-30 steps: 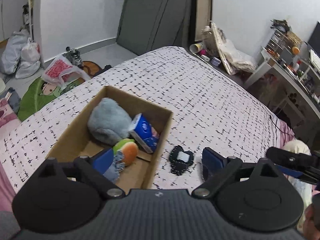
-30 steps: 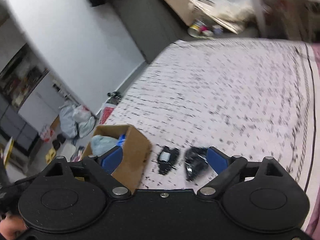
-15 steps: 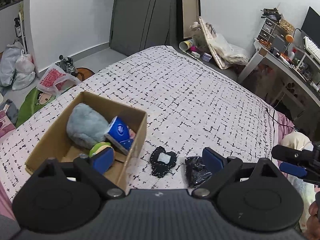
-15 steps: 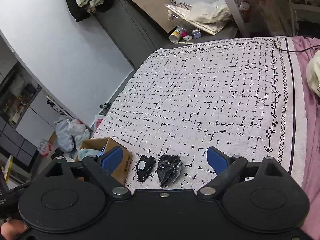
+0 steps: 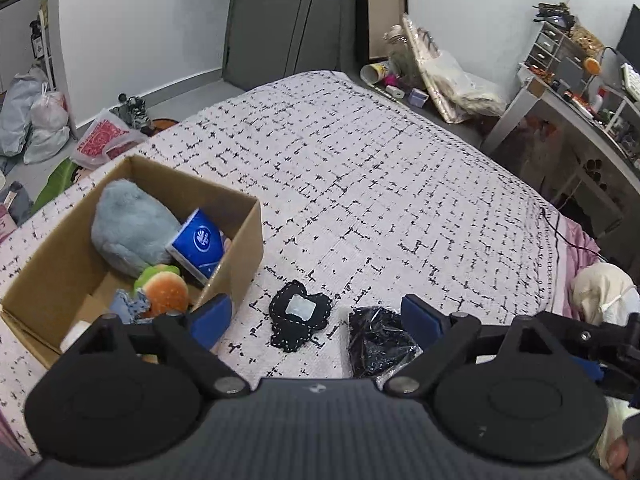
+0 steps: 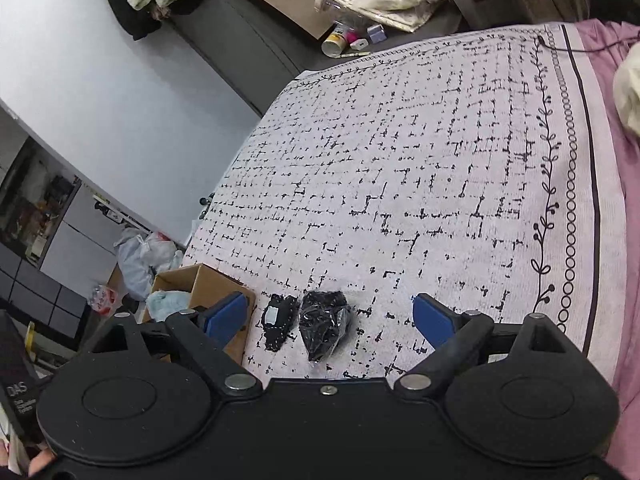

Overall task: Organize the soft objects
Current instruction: 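Move both grippers back to the two black items on the bed, then grasp the black patterned pad with left gripper while right grasps the bagged black item, then carry the black pad and bagged black item over the box with both grippers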

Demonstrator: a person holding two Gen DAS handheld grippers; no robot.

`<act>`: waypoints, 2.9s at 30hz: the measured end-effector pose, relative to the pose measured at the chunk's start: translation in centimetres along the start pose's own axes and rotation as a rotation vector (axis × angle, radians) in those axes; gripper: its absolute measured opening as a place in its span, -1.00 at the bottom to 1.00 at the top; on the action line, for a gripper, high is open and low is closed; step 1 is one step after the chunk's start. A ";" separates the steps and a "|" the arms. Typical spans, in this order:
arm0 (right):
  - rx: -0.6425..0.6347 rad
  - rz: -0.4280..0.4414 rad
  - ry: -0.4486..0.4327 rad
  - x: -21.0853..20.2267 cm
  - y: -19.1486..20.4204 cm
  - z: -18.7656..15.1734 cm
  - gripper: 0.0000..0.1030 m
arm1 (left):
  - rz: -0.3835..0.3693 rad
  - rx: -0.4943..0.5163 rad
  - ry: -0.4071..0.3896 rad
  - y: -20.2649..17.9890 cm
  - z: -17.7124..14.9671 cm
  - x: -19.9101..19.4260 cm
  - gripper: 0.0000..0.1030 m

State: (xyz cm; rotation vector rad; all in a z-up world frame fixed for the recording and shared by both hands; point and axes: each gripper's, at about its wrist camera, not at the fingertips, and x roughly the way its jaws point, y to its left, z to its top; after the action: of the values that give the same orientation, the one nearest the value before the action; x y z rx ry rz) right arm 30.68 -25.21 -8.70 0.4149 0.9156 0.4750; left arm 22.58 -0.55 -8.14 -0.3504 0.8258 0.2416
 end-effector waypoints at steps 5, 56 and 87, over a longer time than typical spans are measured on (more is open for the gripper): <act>0.030 0.018 0.027 1.4 -0.8 -0.1 0.51 | 0.001 -0.014 0.036 -0.1 -0.2 1.9 0.60; 0.161 0.080 0.155 11.1 -2.7 -1.8 -0.43 | 0.029 -0.125 0.122 0.0 -1.0 10.1 -0.42; -0.012 0.083 -0.063 1.6 2.7 -2.0 -0.65 | -0.060 -0.081 -0.018 1.9 1.1 -2.5 -0.42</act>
State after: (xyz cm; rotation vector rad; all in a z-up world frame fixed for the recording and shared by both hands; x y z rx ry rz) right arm 29.26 -21.81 -9.36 0.4564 0.8364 0.5400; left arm 21.05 1.44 -6.02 -0.4478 0.7884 0.2225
